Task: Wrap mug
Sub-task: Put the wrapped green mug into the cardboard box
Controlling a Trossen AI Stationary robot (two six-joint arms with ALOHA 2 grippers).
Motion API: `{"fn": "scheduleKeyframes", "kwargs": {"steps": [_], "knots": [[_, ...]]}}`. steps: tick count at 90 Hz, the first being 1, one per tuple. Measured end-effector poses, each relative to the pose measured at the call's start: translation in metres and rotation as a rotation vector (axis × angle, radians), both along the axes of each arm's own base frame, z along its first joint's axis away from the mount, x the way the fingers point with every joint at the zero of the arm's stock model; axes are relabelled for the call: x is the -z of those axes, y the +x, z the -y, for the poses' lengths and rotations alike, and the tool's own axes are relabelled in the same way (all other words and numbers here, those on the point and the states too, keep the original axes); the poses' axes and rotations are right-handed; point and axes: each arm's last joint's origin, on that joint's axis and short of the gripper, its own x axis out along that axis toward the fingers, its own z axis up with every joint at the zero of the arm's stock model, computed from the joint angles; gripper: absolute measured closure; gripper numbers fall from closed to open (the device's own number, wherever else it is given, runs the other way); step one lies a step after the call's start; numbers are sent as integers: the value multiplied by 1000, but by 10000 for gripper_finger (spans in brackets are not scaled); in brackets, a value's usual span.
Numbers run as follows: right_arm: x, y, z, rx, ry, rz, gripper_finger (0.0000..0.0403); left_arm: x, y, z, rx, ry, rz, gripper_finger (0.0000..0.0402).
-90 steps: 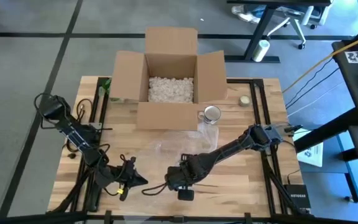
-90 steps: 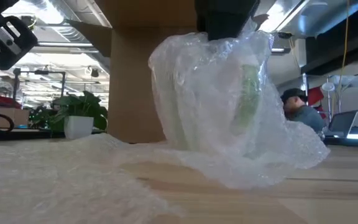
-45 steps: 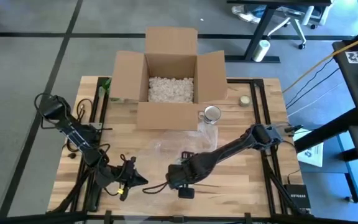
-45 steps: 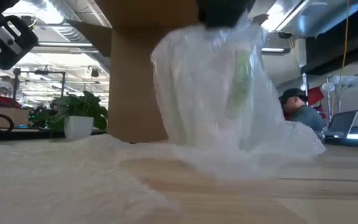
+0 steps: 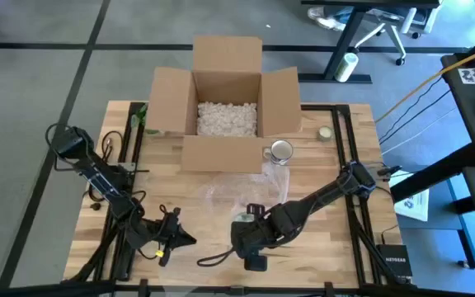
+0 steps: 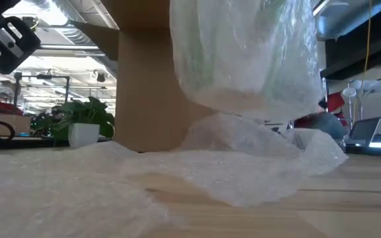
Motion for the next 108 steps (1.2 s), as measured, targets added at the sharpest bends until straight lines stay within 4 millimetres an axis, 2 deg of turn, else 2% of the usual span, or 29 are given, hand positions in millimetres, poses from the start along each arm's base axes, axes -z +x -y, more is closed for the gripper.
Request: {"fn": "scheduleKeyframes", "kwargs": {"steps": [22, 50, 77, 92, 108], "knots": [[-27, -14, -1, 2, -19, 105, 403, 0, 0, 0, 0, 0, 0, 402], [-70, -33, 14, 19, -40, 256, 403, 0, 0, 0, 0, 0, 0, 402], [-124, -58, 34, 14, -73, 498, 403, 0, 0, 0, 1, 2, 1, 402], [-154, -74, 48, 51, -166, 661, 403, 0, 0, 0, 2, 4, 0, 402], [-182, -80, 74, 96, -228, 806, 403, 1, 0, 0, 1, 13, -8, 402]]}}
